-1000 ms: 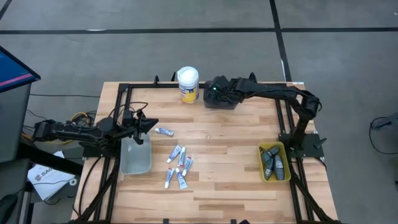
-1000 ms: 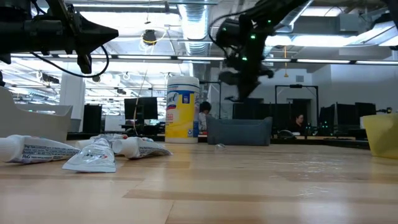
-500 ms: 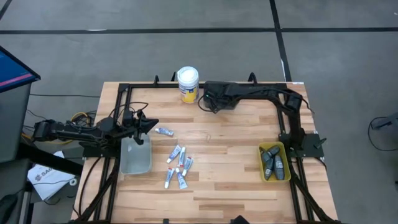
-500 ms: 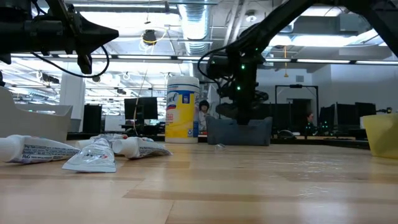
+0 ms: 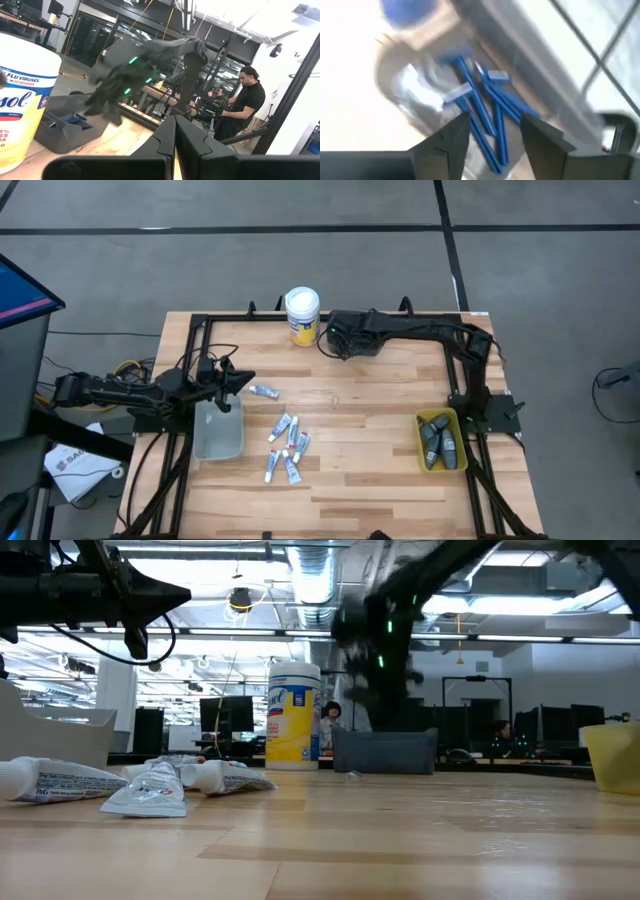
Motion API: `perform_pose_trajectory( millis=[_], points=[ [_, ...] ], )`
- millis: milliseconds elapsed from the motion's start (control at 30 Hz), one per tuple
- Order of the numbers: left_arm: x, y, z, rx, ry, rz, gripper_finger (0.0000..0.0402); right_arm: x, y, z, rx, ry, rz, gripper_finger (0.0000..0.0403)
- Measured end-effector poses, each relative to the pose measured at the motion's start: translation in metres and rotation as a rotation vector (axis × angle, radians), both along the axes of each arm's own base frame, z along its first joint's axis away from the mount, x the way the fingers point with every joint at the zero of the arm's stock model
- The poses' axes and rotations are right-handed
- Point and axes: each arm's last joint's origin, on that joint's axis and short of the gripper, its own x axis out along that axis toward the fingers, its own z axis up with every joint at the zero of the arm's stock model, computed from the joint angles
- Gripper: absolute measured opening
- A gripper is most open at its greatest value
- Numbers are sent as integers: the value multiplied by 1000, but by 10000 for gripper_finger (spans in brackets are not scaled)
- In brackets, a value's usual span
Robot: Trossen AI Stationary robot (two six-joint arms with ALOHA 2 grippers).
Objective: Pick & Place Travel size toiletries
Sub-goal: Put the white toothpaste into the gray bin
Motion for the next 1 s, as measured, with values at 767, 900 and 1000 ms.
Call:
perform_pose_trajectory(
  millis=[767, 900, 1000],
  points=[
    [0, 0, 0, 0, -2, -1, 0, -199, 170, 161, -239, -748, 375, 147],
    [0, 0, 0, -2, -3, -1, 0, -217, 175, 124, -238, -845, 400, 141],
    [0, 0, 0, -7, -6, -3, 0, -224, 178, 95, -241, -912, 430, 138]
  ],
)
